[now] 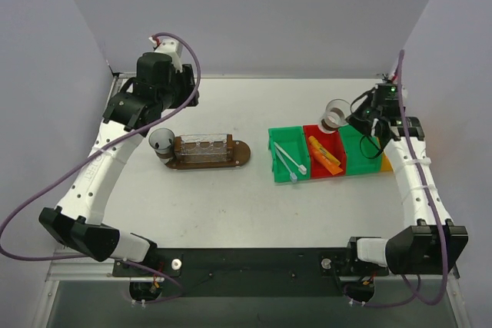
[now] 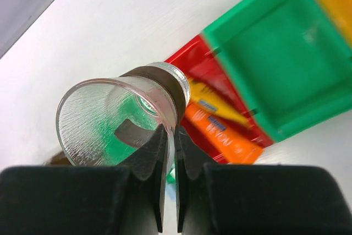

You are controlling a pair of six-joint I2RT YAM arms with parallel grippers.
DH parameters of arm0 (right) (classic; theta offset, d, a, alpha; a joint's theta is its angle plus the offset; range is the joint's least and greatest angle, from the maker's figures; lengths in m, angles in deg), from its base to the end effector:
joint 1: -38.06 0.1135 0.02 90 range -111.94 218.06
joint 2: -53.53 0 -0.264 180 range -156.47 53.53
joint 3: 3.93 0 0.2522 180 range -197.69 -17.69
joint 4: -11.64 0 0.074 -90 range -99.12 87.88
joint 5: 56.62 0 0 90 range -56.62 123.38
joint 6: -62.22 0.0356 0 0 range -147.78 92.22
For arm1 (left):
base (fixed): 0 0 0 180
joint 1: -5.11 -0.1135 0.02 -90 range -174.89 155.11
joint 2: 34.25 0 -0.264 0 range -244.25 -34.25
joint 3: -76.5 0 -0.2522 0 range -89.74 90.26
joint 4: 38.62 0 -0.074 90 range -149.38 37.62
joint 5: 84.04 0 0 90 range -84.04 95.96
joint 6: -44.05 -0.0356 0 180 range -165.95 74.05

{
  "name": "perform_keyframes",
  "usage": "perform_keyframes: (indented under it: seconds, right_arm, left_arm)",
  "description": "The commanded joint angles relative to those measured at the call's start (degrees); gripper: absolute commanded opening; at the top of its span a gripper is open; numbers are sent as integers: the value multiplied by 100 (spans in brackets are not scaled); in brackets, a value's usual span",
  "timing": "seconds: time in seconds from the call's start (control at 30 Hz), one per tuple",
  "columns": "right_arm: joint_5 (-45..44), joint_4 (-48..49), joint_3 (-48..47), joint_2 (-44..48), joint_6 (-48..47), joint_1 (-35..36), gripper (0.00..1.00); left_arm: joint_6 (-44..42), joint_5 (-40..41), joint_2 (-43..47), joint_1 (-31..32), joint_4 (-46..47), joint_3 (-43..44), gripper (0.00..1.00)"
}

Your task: Prepare toiletry sets of a toothbrush and toothpaste on the tray

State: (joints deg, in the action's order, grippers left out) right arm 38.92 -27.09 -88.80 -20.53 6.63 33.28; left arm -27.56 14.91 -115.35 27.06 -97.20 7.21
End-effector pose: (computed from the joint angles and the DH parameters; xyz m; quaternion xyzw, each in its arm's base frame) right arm 0.2912 -0.0209 0.3634 0.2635 0.8146 0.1717 0.4873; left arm 0.2747 -0.1047 0.4461 -0.0129 0.8597 -0.1115 0.4983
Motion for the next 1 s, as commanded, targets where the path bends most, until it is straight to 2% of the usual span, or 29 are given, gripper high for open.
perform_keyframes:
  seconds: [0.0, 0.17, 0.4, 0.77, 0.97]
  right_arm:
    - [-79, 238, 123, 331, 574, 1038, 0]
    - [-361, 651, 28, -28, 996, 2311, 0]
    - [-387, 836, -868, -1082, 1216, 3420, 0]
    - [-519, 1012, -1695, -1769, 1639, 4195, 0]
    - [-536, 968, -1915, -1919, 1612, 4450, 0]
  left_arm:
    - [428, -147, -29, 396, 201, 211, 59]
    - [754, -639, 33, 775, 675, 18, 60]
    - [841, -895, -2, 1144, 940, -290, 61]
    - [604, -518, -301, 1461, 387, -431, 63]
    - [437, 10, -565, 1531, -27, -273, 63]
